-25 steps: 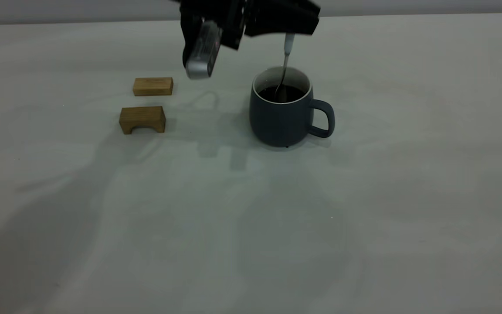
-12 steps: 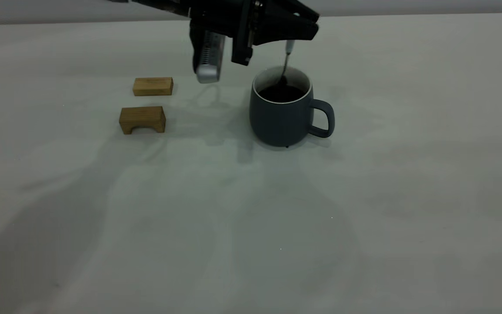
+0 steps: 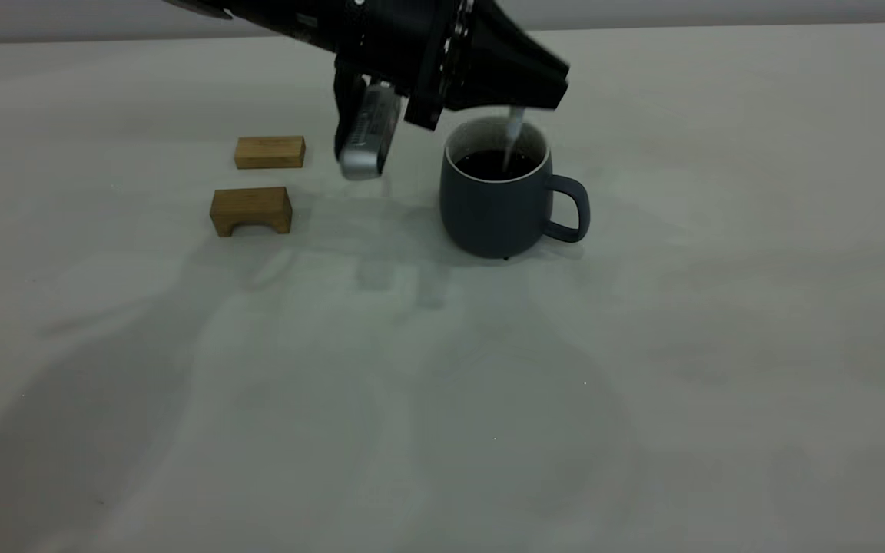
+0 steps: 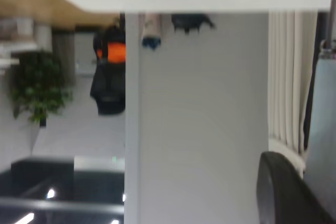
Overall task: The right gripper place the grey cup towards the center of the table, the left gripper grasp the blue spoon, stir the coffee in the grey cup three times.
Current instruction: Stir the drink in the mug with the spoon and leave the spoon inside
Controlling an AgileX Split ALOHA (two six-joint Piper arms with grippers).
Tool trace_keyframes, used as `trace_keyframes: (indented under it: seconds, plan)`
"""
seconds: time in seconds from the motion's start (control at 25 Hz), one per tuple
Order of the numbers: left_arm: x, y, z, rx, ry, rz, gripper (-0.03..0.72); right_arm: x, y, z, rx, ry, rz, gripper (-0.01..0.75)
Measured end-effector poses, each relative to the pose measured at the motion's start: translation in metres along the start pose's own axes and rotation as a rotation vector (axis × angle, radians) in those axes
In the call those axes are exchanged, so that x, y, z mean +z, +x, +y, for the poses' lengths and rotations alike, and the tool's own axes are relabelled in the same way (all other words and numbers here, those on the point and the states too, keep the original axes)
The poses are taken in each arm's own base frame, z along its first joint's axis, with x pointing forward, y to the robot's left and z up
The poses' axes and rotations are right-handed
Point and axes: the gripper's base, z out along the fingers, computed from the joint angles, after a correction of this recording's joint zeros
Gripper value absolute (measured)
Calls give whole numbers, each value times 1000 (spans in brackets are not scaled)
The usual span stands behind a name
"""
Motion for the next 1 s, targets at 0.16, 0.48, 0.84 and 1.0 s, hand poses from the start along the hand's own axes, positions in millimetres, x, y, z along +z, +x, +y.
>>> trace_keyframes:
  seconds: [0.16,0.48,0.84,1.0]
  plan:
    - [-5,-4,-7,81,65,-66,136,0,0,0,0,0,0,582]
    - [-3,4,-11,213,109,-25,136,0,0,0,0,0,0,582]
    - [2,11,5,126,-43,42,135,0,0,0,0,0,0,582]
    - [-4,1,5,92,-63,-40,135,0,0,0,0,0,0,582]
